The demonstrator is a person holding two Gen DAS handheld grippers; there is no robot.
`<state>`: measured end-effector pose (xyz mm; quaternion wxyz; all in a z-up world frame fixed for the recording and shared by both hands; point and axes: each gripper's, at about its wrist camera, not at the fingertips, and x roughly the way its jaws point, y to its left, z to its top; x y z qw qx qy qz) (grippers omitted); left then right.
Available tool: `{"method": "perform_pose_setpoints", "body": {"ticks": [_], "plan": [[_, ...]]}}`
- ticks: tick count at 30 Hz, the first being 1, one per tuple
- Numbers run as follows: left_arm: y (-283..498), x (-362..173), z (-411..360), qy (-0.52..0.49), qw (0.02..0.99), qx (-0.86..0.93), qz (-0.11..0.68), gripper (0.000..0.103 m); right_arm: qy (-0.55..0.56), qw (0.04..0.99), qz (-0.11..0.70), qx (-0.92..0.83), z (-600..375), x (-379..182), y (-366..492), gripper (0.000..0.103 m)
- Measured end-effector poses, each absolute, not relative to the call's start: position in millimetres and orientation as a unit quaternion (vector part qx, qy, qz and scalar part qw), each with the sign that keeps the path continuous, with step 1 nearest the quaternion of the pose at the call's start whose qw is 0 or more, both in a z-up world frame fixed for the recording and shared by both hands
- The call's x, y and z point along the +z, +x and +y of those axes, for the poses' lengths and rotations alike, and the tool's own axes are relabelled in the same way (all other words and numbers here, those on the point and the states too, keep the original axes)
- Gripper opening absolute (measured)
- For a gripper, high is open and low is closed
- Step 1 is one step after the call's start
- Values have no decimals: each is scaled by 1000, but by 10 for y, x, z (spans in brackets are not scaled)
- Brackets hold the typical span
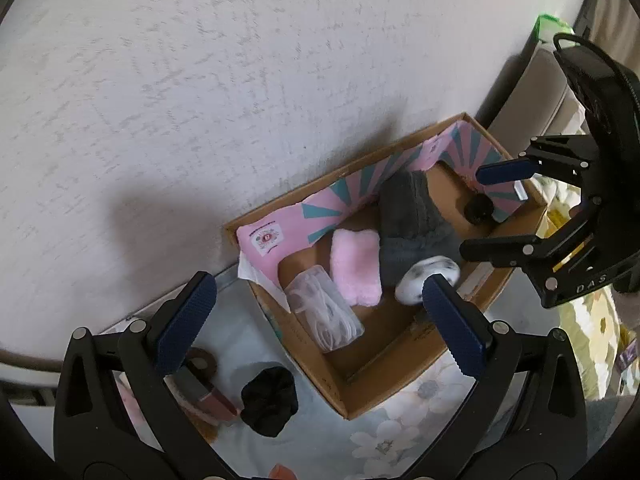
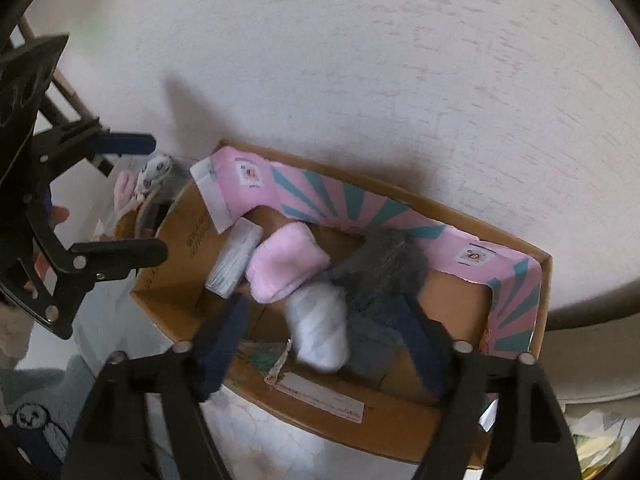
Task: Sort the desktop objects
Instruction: 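Place the cable box and spotted sock into the cardboard box with both tools, then move both tools back over the bin toward the remaining items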
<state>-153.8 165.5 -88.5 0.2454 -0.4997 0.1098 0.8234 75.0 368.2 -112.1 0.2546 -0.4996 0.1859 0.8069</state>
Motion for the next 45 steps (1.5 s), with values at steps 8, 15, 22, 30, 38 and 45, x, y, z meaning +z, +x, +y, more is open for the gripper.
{"method": "perform_pose_setpoints", "body": {"ticks": [8,15,22,30,38,45], "plan": [[-1367,-712,1479,-482,235,837,111,103,-489,281,162,810,3567,-964,781,75],[-1171,-527,1270,-462,226,849,119,103,-486,296,150,809,3388,-819,754,76],[-1021,-500,1029,-460,218,853,112,103,-443,289,141,837,3091,-593,703,76],[-866,-482,794,-451,210,862,98,103,-429,269,137,851,2860,-511,509,76],[-774,-452,399,-449,186,871,75,103,-424,253,127,860,2735,-438,307,76],[-709,-387,-206,-442,136,886,38,103,-430,239,108,864,2573,-416,96,76]]}}
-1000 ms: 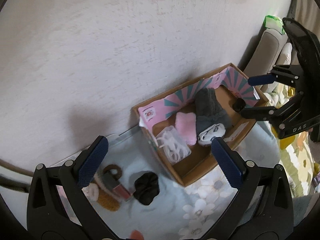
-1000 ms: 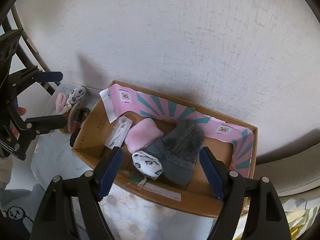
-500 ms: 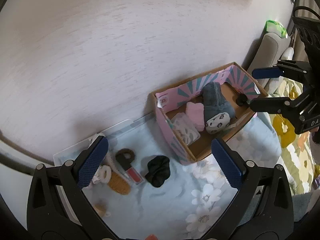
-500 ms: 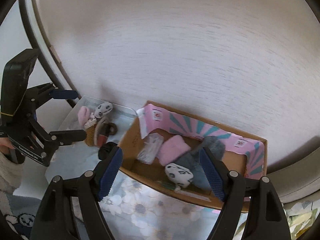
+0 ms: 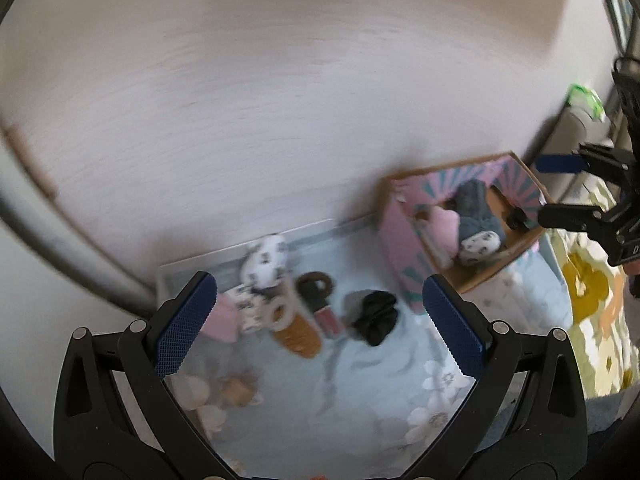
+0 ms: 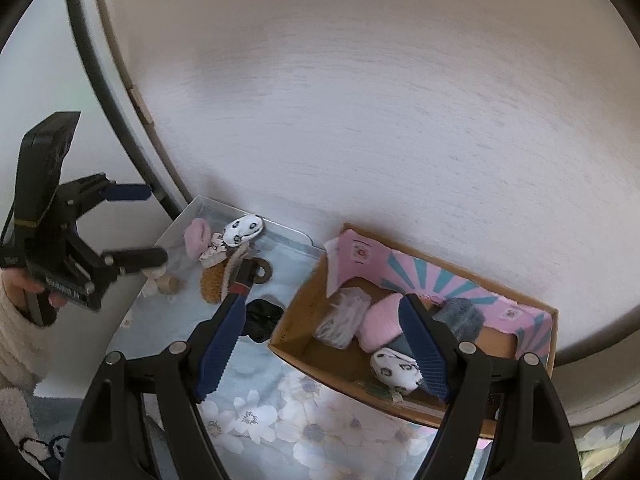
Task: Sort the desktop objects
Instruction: 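Move both tools back over the bin toward the remaining items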
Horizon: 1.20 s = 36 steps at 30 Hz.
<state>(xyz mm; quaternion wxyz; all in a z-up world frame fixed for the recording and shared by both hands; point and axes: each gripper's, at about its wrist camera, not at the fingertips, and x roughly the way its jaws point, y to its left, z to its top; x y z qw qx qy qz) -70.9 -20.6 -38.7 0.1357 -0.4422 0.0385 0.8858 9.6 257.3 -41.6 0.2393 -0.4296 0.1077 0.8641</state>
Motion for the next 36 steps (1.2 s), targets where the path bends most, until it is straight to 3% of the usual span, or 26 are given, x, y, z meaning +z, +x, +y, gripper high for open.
{"method": "perform_pose_setpoints", "body": {"ticks": [11,19,22,26,30,36], "plan": [[-441,-677,-1040,-455,68,888,-23,103,-464,190,94,860,2428,-684,-528,76],[-215,-1325,-858,-478,48,876,37,101,-511,153,73,843,2202,-1258,-1108,76],[-205,-1610,-821,-484,45,872,55,94,-540,162,62,823,2187,-1580,-1299,75],[-230,-1912,-852,-482,43,873,61,85,-561,179,101,802,2320,-1988,-1480,61],[-225,-2094,-900,-475,42,877,61,80,-574,202,134,782,2420,-2268,-1552,54],[-234,-2233,-894,-466,52,881,59,80,-573,216,159,774,2466,-2452,-1602,52]]}}
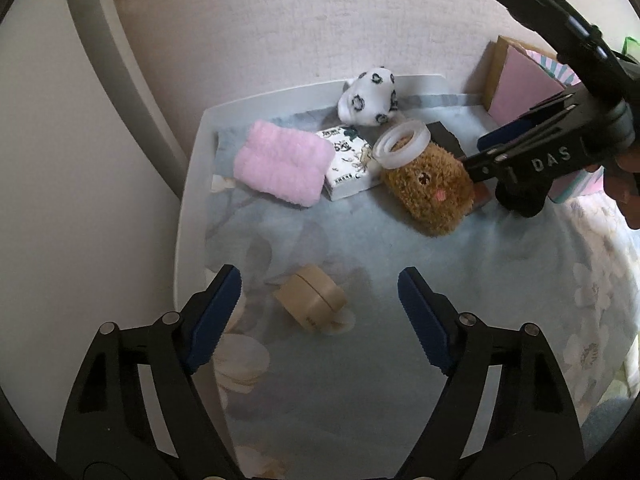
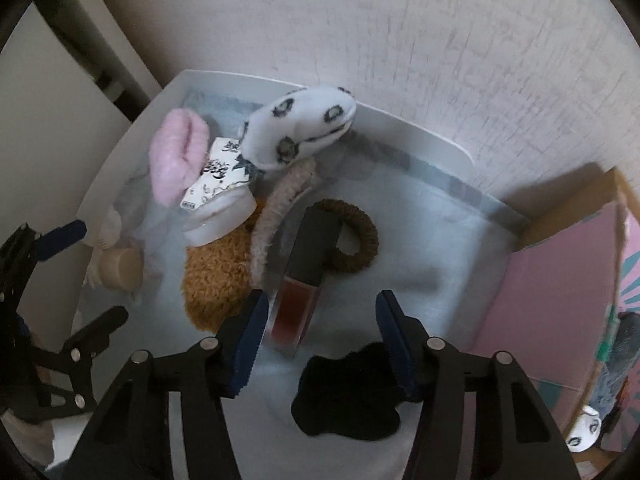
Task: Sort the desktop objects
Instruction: 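Move both tools back over the bin toward the remaining items, then grasp the wooden spool with the left tool while the right tool grasps the red lipstick tube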
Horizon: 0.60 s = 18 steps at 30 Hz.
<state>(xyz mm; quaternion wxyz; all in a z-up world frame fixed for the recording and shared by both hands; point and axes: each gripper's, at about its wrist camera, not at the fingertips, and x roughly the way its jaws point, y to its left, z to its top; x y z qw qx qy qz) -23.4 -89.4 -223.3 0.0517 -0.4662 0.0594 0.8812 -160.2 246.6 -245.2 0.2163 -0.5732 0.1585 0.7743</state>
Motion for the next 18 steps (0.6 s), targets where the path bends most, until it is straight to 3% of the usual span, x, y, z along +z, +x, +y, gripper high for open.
{"method": "perform_pose_setpoints", "body": {"ticks": [5,7,9,11,14,18], "plan": [[-254,-2345,-891,-473,51,878,45,70,-565,232,182,771,2504,-2538,-1601,48],[-261,-2388,-902,-474,50,878,37,61,-566,233,189,768,2506,-2583,-1608,44],[-272,-2424,-926,-477,50,877,25,46,-561,237,185,771,2495,-2586,-1612,36],[-270,-2446,-949,-479,52,876,16,39,-560,241,178,772,2483,-2586,-1618,30],[-262,-2438,-974,-475,55,878,4,39,-557,247,175,773,2473,-2581,-1603,19],[-260,-2423,-952,-474,59,879,1,39,-553,247,183,775,2481,-2558,-1539,18]]}}
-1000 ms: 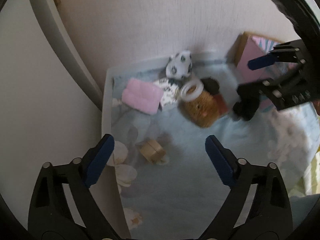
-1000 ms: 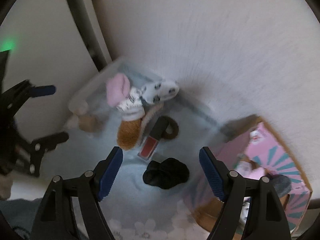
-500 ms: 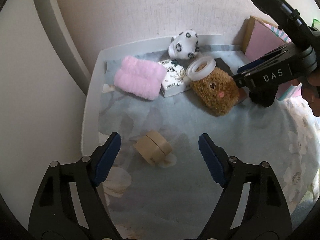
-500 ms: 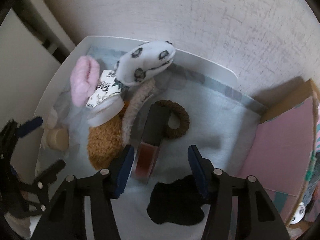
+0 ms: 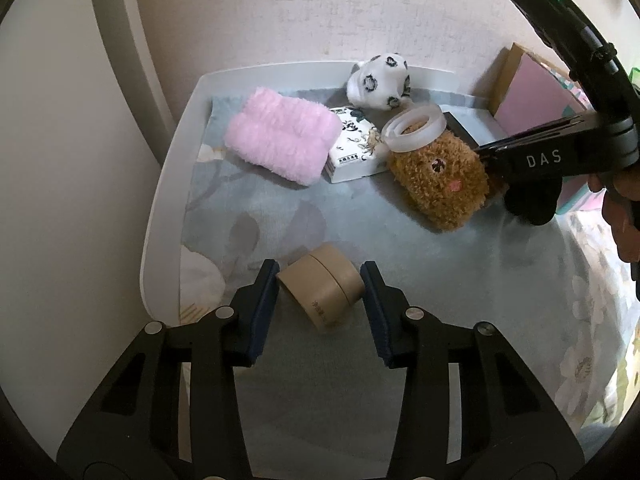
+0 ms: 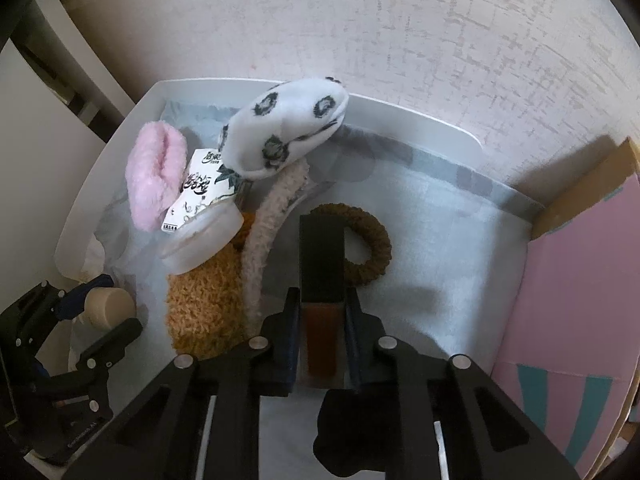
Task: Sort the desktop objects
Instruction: 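Grasp the wooden spool with the left tool while the right tool grasps the red lipstick tube, then carry the spool and lipstick tube over the cardboard box with both tools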
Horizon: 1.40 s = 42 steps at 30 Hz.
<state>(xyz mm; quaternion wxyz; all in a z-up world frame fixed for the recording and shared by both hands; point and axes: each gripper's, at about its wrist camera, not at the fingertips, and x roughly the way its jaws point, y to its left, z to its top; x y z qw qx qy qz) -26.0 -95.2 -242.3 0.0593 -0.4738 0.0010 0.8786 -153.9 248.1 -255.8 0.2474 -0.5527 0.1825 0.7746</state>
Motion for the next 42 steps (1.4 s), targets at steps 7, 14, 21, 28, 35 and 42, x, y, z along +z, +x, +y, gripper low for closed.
{"method": "perform_pose_setpoints", "body": {"ticks": [7,14,21,28,35,42], "plan": [[-252,-2217,-898,-467,69,882,-4,39,-525,246,215,786,2562,-2342,-1388,18],[-336,-1919,-886,-458,71,886,-9,39,-510,234,216,799,2553,-2003,-1307,18],[-451,-1474,-773,-447,85,891,3,39,-489,221,210,817,2501,-1469,-1143,18],[-634,-1057,-426,-420,118,899,25,39,-469,237,210,824,2646,-1224,-981,18],[-881,-751,144,-396,171,900,62,39,-454,277,212,820,2942,-977,-447,18],[-1136,-610,789,-387,222,891,86,39,-448,324,220,804,3286,-882,111,18]]}}
